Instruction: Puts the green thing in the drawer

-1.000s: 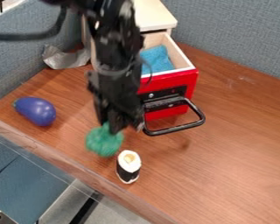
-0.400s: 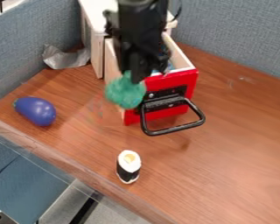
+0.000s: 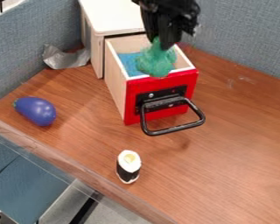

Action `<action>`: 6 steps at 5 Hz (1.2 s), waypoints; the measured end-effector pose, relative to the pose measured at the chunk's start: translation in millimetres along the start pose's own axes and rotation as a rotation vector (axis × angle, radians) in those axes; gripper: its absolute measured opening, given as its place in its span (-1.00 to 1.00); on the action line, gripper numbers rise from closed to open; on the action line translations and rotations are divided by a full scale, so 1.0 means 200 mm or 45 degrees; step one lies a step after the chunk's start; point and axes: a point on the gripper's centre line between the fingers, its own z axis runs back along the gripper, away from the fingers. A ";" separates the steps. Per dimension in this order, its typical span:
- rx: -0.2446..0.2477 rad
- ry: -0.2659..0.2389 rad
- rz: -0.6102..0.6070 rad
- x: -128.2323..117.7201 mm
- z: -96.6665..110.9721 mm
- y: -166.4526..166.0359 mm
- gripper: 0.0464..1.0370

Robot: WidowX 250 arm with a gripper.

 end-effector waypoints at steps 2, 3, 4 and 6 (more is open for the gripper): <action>-0.116 0.006 0.194 0.04 -0.19 0.23 -0.55; -0.127 0.042 0.209 0.03 -0.27 0.28 -0.56; -0.137 0.039 0.196 0.07 -0.32 0.30 -0.56; -0.116 0.015 0.165 0.12 -0.34 0.31 0.17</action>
